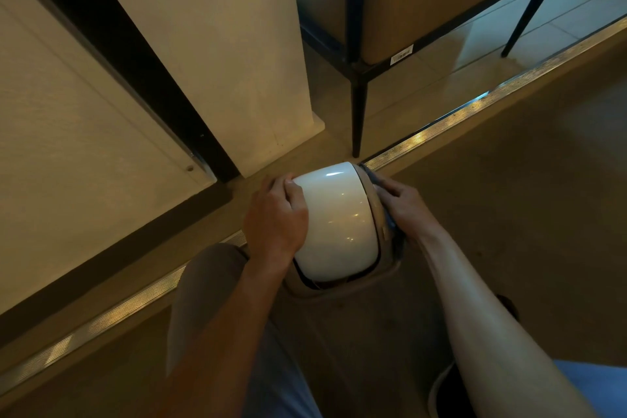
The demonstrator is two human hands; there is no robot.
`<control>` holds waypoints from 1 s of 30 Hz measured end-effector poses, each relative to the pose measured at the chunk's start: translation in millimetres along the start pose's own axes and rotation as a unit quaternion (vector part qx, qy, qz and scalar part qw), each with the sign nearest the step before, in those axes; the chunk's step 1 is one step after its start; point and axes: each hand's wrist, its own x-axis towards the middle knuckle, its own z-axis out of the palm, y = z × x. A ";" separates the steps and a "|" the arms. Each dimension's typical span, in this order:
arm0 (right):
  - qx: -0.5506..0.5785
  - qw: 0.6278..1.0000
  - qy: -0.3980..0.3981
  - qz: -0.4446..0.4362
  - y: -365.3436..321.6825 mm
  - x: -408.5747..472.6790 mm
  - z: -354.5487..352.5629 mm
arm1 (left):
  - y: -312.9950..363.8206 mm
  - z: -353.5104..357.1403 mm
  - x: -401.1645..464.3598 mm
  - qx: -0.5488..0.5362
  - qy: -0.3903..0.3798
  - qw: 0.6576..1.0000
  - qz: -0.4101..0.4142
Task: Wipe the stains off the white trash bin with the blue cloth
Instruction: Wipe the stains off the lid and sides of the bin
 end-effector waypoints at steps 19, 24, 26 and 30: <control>0.046 0.998 0.033 0.006 21.7 -31.2 -2.7 | 3.0 -2.4 -2.0 -0.001 -0.015 1.000 -0.007; 0.060 0.996 0.067 0.005 40.0 -56.8 2.2 | 1.3 -1.8 -1.8 0.005 -0.017 1.000 -0.005; 0.039 0.998 0.045 0.003 26.4 -45.9 0.8 | 1.9 -2.0 -2.0 0.009 -0.021 1.000 -0.001; -0.050 0.999 -0.015 0.011 -7.1 6.2 -1.7 | 1.5 -2.7 -3.1 0.003 -0.021 1.000 0.004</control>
